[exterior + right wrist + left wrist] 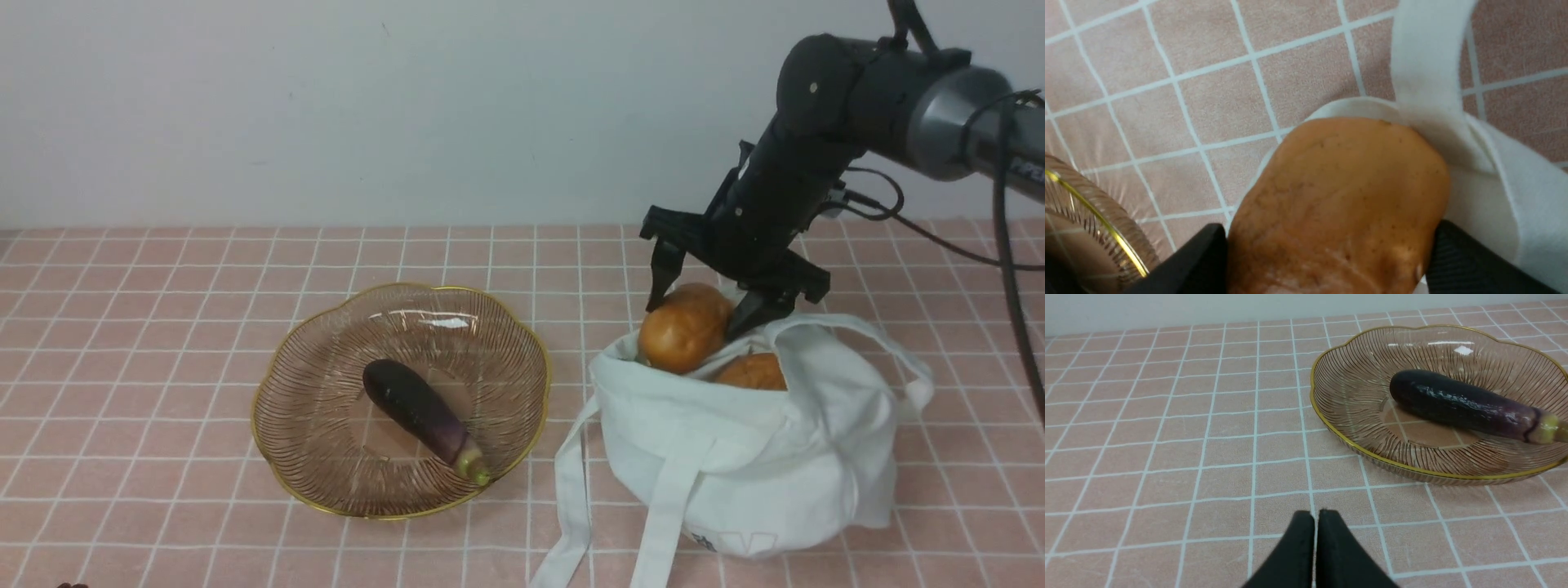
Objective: Take vegetables from bag on pink coffee tablecloth place on plate.
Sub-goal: 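Take the potato out of the bag and place it in the dish with the right gripper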
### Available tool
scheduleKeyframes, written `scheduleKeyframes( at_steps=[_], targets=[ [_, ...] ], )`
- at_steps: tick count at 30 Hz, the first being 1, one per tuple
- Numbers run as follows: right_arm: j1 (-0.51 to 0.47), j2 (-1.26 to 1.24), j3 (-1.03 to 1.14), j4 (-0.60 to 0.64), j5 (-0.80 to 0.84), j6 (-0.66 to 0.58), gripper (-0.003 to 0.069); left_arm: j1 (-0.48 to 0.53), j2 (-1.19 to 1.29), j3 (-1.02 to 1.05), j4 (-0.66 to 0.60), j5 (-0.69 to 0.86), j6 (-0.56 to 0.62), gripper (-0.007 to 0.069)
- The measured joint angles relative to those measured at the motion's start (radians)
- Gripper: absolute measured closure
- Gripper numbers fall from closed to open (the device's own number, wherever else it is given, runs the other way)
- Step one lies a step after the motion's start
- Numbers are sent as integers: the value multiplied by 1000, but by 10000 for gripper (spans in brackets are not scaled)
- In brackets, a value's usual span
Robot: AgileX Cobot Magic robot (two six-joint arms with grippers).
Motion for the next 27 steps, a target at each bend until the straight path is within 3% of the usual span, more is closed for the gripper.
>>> scheduleKeyframes(
  at_steps=[10, 14, 20, 23, 27],
  targets=[
    [0, -172, 0, -29, 6, -145, 100, 0, 0, 0, 0, 0, 0, 630],
    [7, -242, 0, 43, 7, -235, 100, 0, 0, 0, 0, 0, 0, 630],
    [179, -272, -4, 225, -104, -529, 100, 0, 0, 0, 0, 0, 0, 630],
    [280, -200, -7, 187, -191, -619, 100, 0, 0, 0, 0, 0, 0, 630],
    [331, -108, -7, 89, -254, -627, 100, 0, 0, 0, 0, 0, 0, 630]
  ],
)
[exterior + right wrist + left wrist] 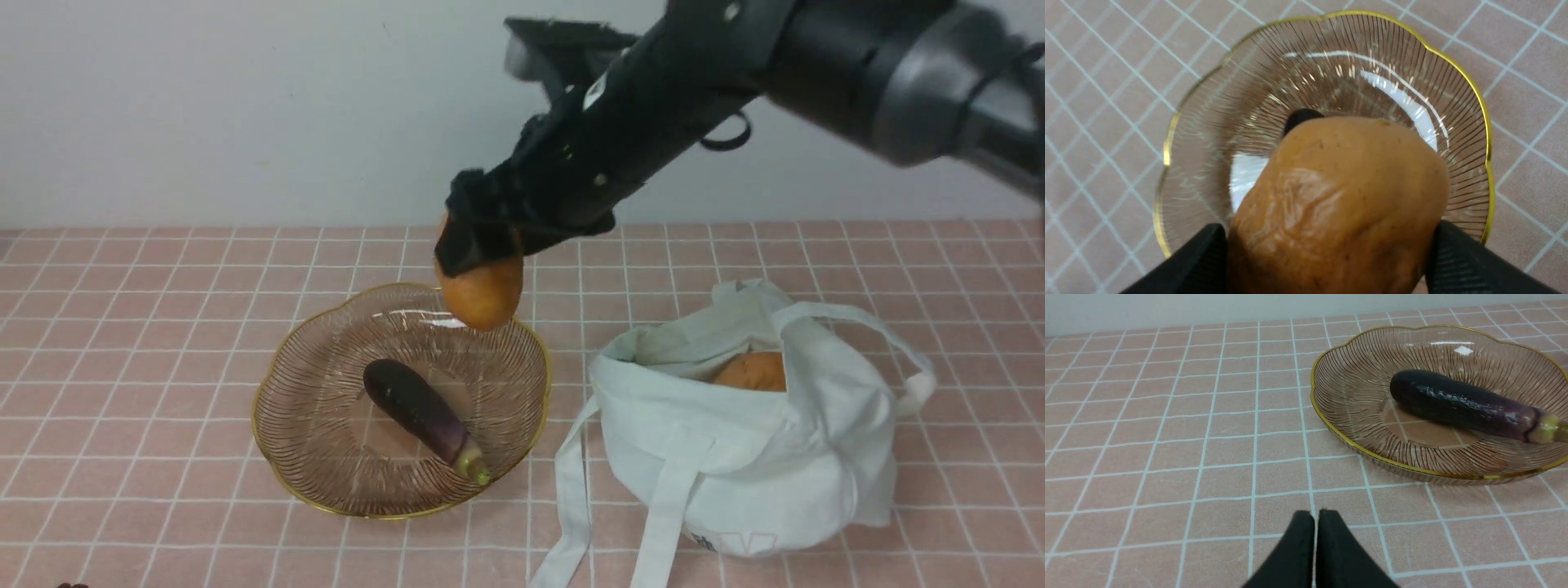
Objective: Take vegetables from bag on pink coffee tablecloth place on plate.
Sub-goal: 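Take the potato out of the bag and place it in the dish with the right gripper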
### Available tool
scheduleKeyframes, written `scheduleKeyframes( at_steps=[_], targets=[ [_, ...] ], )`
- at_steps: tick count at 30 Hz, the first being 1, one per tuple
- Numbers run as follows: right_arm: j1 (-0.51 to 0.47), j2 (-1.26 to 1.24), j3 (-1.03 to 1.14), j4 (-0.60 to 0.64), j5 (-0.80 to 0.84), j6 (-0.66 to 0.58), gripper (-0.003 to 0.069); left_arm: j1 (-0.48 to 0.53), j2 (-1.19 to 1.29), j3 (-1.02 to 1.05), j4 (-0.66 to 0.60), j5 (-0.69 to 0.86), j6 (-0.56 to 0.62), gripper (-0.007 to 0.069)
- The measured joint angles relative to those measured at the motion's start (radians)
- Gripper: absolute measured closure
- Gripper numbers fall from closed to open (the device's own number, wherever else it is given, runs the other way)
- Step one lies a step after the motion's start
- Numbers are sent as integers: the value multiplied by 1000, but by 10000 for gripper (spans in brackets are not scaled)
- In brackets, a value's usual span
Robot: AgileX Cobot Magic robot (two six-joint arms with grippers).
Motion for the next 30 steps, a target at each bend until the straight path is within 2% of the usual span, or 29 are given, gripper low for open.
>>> scheduleKeyframes(
  at_steps=[5, 12, 17, 23, 27, 29, 30],
  targets=[
    [19, 86, 0, -85, -25, 29, 100, 0, 0, 0, 0, 0, 0, 630],
    [20, 131, 0, -112, -37, 70, 96, 0, 0, 0, 0, 0, 0, 630],
    [20, 131, 0, -130, -17, 107, 4, 0, 0, 0, 0, 0, 0, 630],
    [21, 128, 0, -187, 62, 132, -16, 0, 0, 0, 0, 0, 0, 630],
    [21, 98, -1, -212, 103, 134, 34, 0, 0, 0, 0, 0, 0, 630],
    [22, 48, -1, -261, 132, 143, 148, 0, 0, 0, 0, 0, 0, 630],
    [23, -2, -1, -312, 151, 161, 255, 0, 0, 0, 0, 0, 0, 630]
  ],
)
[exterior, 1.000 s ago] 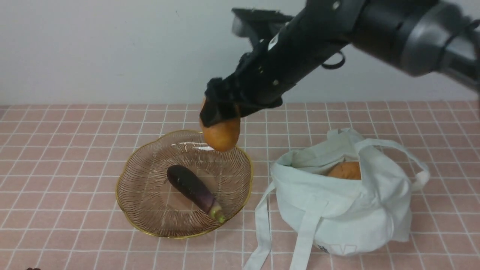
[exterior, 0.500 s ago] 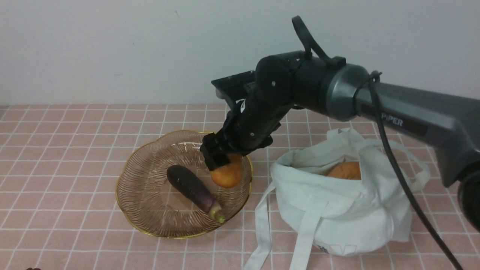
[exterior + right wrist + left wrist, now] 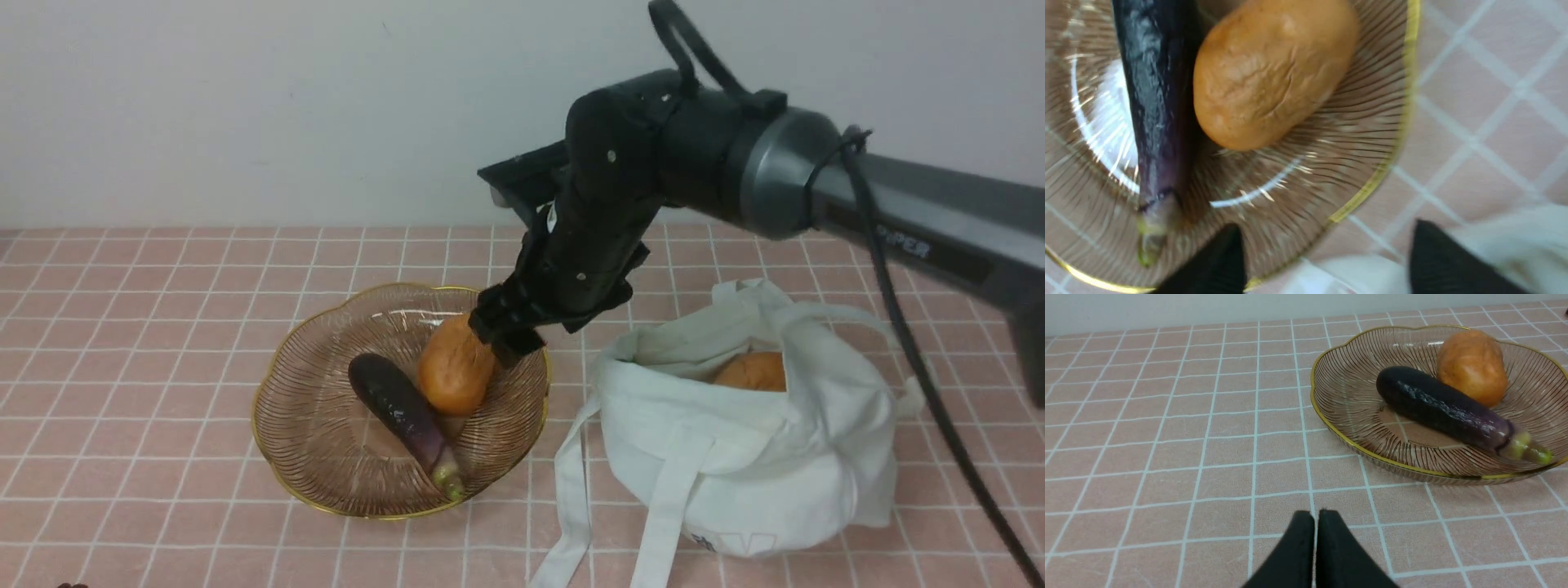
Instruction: Take vegetables from bag on pink coffee tablecloth place on plate.
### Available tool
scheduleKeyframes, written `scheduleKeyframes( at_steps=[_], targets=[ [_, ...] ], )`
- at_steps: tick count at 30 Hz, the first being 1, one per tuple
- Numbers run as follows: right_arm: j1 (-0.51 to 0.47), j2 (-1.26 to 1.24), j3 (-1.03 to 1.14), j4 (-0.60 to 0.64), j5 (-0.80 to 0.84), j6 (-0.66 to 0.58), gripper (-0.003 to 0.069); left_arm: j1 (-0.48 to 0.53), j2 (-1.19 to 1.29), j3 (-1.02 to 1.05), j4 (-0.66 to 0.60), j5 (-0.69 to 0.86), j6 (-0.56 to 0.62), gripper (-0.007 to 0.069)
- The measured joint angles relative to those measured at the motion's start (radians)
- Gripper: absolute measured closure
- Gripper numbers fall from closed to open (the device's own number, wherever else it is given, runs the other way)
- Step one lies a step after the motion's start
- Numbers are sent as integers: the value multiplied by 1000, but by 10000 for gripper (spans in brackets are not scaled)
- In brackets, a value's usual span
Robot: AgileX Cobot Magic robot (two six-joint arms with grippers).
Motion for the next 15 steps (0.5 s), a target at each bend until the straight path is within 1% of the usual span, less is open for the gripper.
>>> scheduleKeyframes(
  at_steps=[1, 3, 4, 5, 7, 11, 14, 15],
  targets=[
    [0, -33, -1, -33, 15, 14, 323, 0, 0, 0, 0, 0, 0, 630],
    [0, -129, -2, -113, 64, 50, 505, 0, 0, 0, 0, 0, 0, 630],
    [0, -194, -2, -152, 90, 73, 582, 0, 0, 0, 0, 0, 0, 630],
    [0, -252, -2, -176, 106, 89, 620, 0, 0, 0, 0, 0, 0, 630],
    [0, -375, -2, -208, 118, 116, 657, 0, 0, 0, 0, 0, 0, 630],
    [0, -600, 13, -226, 109, 150, 671, 0, 0, 0, 0, 0, 0, 630],
    [0, -785, 101, -232, 57, 172, 673, 0, 0, 0, 0, 0, 0, 630],
    [0, -903, 176, -233, 17, 180, 673, 0, 0, 0, 0, 0, 0, 630]
  ],
)
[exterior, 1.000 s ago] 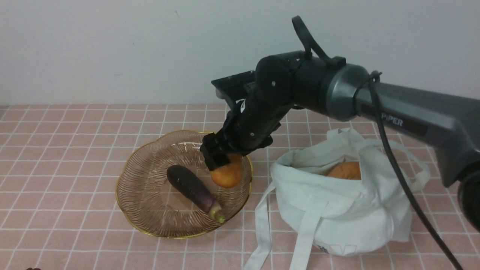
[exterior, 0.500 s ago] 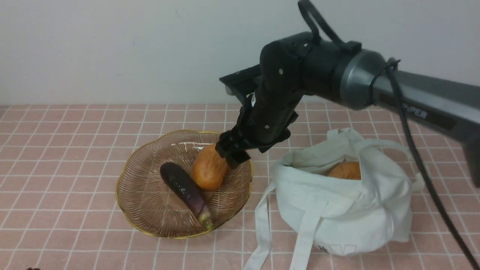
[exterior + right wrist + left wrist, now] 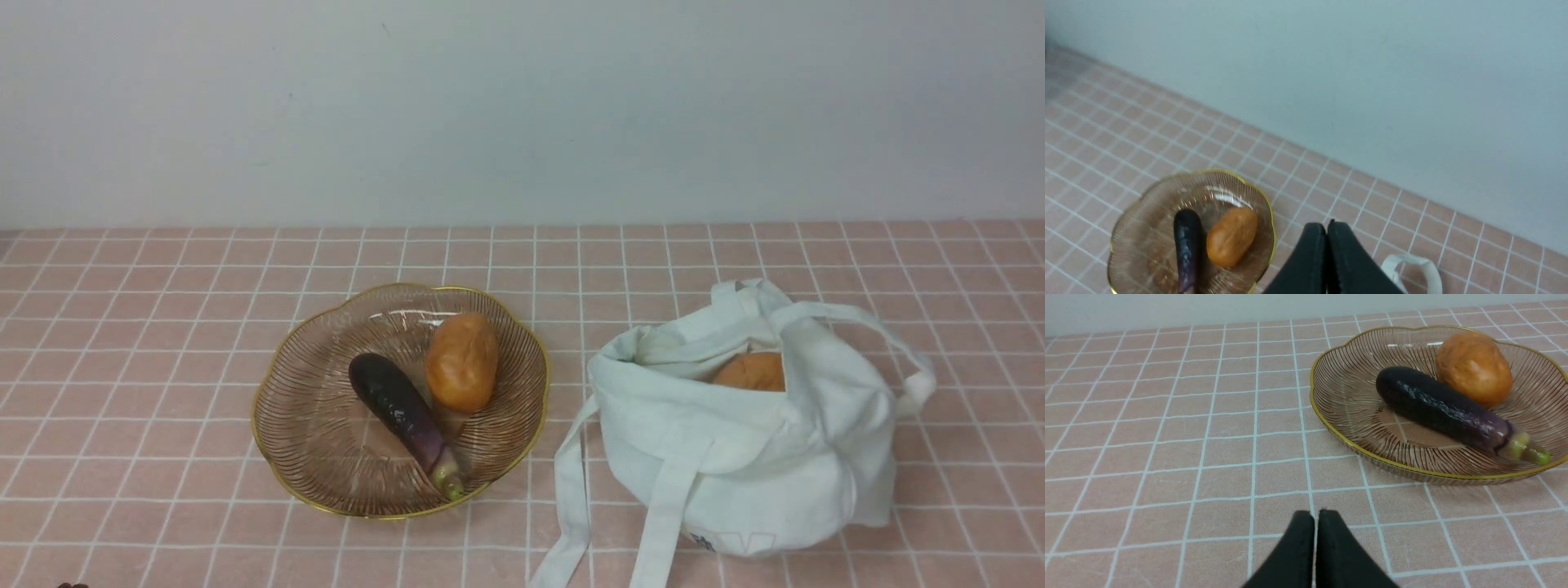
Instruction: Take vegetables from bag on pink coffee tablecloth place on plate.
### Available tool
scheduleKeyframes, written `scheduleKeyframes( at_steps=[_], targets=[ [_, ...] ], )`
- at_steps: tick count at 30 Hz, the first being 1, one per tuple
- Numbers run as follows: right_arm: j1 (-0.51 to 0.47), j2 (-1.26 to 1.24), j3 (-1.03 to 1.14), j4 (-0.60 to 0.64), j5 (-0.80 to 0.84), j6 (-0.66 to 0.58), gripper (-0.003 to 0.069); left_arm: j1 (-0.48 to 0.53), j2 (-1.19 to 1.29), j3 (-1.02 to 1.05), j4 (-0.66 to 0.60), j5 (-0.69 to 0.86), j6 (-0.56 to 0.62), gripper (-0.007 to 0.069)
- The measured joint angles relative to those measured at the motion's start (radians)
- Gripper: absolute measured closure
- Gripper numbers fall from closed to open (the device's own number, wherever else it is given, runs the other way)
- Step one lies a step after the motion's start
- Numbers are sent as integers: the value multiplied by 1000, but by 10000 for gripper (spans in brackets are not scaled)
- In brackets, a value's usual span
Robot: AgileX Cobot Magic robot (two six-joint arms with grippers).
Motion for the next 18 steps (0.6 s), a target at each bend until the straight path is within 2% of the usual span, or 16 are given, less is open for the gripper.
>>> scheduleKeyframes(
  at_steps=[2, 4, 5, 7, 8, 12, 14, 18],
  targets=[
    [0, -75, 81, -2, -40, 3, 673, 0, 0, 0, 0, 0, 0, 630],
    [0, -281, 298, -3, -154, 8, 673, 0, 0, 0, 0, 0, 0, 630],
    [0, -314, 336, -3, -173, 9, 673, 0, 0, 0, 0, 0, 0, 630],
    [0, -568, 613, -23, -319, 19, 673, 0, 0, 0, 0, 0, 0, 630],
    [0, -587, 633, -25, -340, 21, 673, 0, 0, 0, 0, 0, 0, 630],
    [0, -929, 935, -81, -482, 89, 673, 0, 0, 0, 0, 0, 0, 630],
    [0, -1110, 1069, -108, -514, 166, 673, 0, 0, 0, 0, 0, 0, 630],
    [7, -1150, 1151, -129, -466, 268, 673, 1, 0, 0, -4, 0, 0, 630]
  ],
)
